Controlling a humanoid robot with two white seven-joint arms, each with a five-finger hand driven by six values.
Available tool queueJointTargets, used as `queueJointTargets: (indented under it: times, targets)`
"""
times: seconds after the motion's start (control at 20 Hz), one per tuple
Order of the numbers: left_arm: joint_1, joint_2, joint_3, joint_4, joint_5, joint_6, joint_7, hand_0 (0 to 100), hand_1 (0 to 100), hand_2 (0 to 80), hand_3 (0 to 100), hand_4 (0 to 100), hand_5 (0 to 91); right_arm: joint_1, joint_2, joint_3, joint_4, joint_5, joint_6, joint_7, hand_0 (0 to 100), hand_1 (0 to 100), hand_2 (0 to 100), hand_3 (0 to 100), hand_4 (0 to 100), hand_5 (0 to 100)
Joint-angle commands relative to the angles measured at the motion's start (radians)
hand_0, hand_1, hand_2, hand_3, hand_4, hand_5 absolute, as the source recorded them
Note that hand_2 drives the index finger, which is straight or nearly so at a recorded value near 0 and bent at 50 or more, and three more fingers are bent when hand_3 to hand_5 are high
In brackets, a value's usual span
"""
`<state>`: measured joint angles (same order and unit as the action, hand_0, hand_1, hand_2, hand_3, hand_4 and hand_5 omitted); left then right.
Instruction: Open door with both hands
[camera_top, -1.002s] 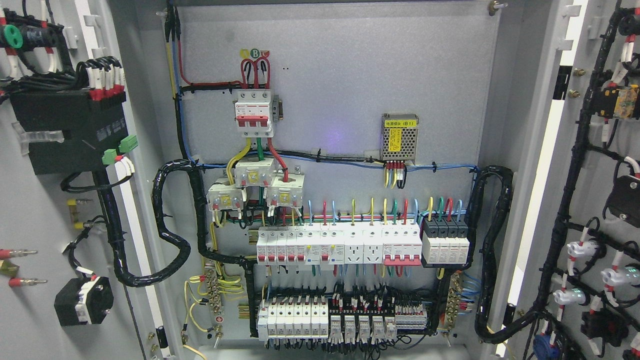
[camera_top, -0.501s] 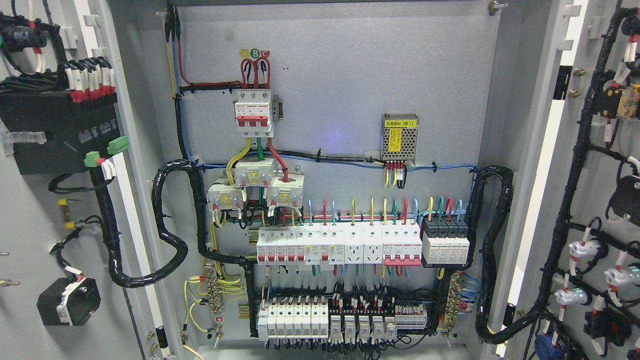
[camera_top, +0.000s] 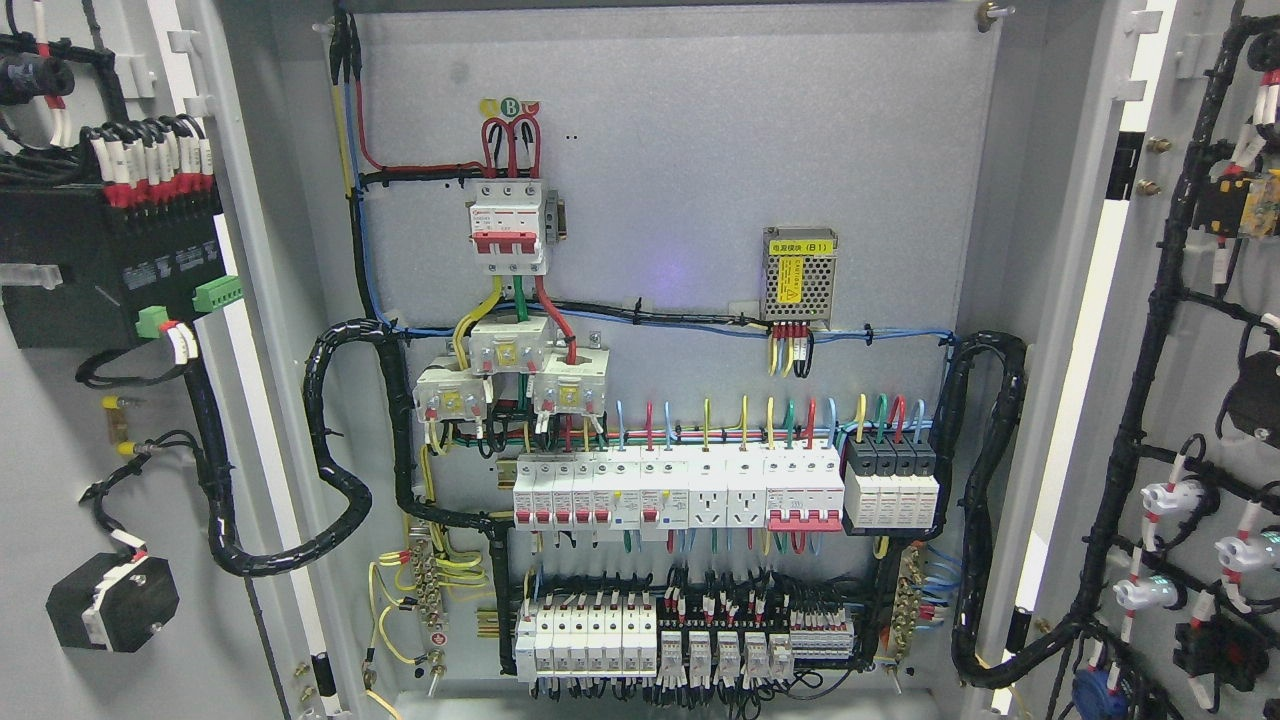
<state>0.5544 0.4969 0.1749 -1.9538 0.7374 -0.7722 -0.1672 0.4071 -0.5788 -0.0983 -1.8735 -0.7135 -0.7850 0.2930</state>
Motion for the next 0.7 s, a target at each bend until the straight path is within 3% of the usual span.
queueJointTargets:
  times: [0.0, 0.5, 0.65]
  targets:
    - [-0.001, 0.037, 0.083, 0.094, 0.033, -0.331, 0.000, 0, 0, 0.0, 0, 3, 0.0, 0.002, -0.010, -0.040, 0.022, -0.001, -0.063, 0.003, 0, 0, 0, 0, 0, 0]
    - [-0.071, 0.068, 0.094, 0.203, 0.063, -0.317, 0.000, 0, 0, 0.0, 0, 3, 0.0, 0.004, -0.013, -0.046, 0.033, -0.018, -0.083, 0.008, 0, 0, 0, 0, 0, 0]
    - [-0.102, 0.074, 0.100, 0.233, 0.063, -0.299, -0.002, 0, 0, 0.0, 0, 3, 0.0, 0.002, -0.018, -0.044, 0.031, -0.061, -0.083, 0.063, 0, 0, 0, 0, 0, 0]
